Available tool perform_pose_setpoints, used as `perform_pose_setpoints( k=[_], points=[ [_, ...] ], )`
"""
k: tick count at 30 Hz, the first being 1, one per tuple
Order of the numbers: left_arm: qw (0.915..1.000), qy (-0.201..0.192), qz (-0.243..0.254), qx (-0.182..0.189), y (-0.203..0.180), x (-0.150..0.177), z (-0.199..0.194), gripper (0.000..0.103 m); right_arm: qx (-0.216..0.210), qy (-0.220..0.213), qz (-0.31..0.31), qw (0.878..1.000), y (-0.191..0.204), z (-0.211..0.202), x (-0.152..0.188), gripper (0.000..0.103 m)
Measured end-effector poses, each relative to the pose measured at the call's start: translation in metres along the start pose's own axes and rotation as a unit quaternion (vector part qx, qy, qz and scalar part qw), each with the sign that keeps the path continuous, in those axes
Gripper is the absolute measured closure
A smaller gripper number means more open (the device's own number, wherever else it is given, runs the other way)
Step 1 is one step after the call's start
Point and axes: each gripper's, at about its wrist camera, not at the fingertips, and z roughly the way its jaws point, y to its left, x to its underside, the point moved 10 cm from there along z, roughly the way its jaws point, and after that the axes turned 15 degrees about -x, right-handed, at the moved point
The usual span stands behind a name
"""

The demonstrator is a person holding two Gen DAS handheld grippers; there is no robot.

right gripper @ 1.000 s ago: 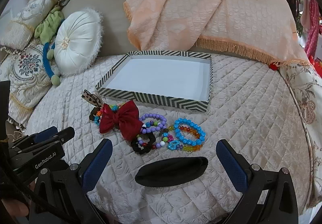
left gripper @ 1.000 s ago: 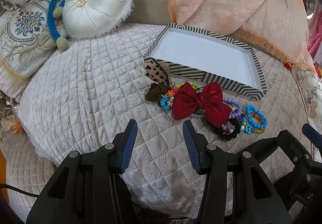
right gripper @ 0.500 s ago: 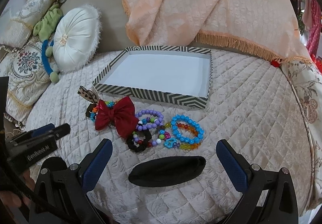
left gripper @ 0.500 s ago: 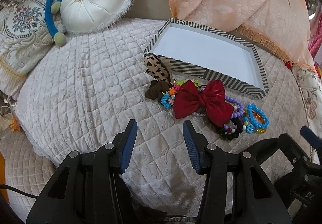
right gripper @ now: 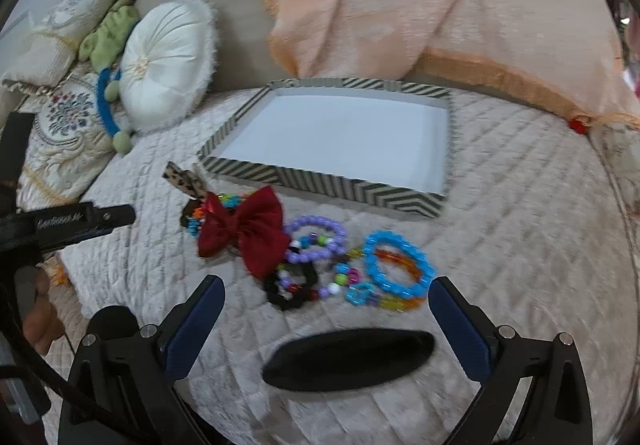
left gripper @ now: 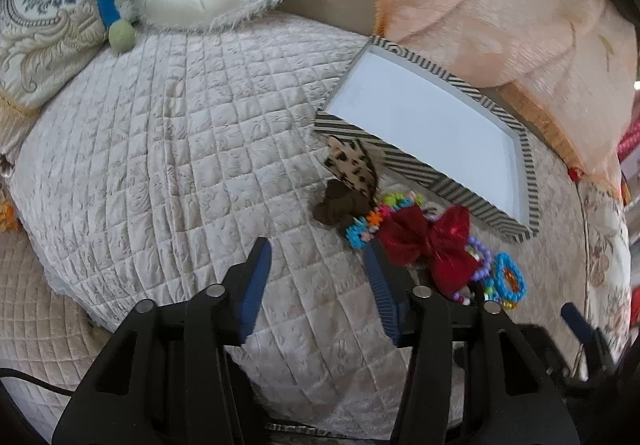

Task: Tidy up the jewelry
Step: 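Grasp the red bow with the right gripper and lift it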

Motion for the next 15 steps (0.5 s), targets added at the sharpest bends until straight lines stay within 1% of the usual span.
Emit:
perform_pose_setpoints(
  k=[1,3,5,7,9,10,11,12,15],
  points=[
    [0.9999,0.006,-0.009,0.007,0.001,-0.004,0.003,0.046,-0.011,0.003,-0.002,1.0,0.003,0.006,-0.001,0.003],
    [0.9995,0.015,-0.022,0.015,0.002,-0.01,0.008,0.046,-0.035,0.011,-0.005,0.999,0.009,0.017,-0.003,0.006],
    [0.9991,0.022,-0.032,0.02,0.003,-0.018,0.012,0.043,-0.053,0.024,-0.015,0.998,0.016,0.032,-0.006,0.01],
    [0.9988,0.025,-0.035,0.022,0.002,-0.023,0.016,0.042,-0.055,0.033,-0.028,0.998,0.019,0.046,-0.01,0.011],
    [0.9988,0.03,-0.035,0.019,0.001,-0.026,0.02,0.042,-0.053,0.042,-0.037,0.997,0.021,0.059,-0.012,0.015],
    [0.9987,0.032,-0.035,0.018,0.0,-0.027,0.022,0.042,-0.055,0.05,-0.04,0.996,0.021,0.067,-0.013,0.02],
    [0.9986,0.035,-0.034,0.018,0.0,-0.027,0.024,0.042,-0.059,0.054,-0.042,0.996,0.022,0.072,-0.014,0.022],
    [0.9986,0.037,-0.032,0.018,-0.001,-0.027,0.026,0.042,-0.063,0.056,-0.045,0.995,0.023,0.078,-0.018,0.022],
    [0.9988,0.031,-0.034,0.015,0.0,-0.029,0.03,0.042,-0.057,0.067,-0.052,0.995,0.021,0.093,-0.023,0.024]
  ],
)
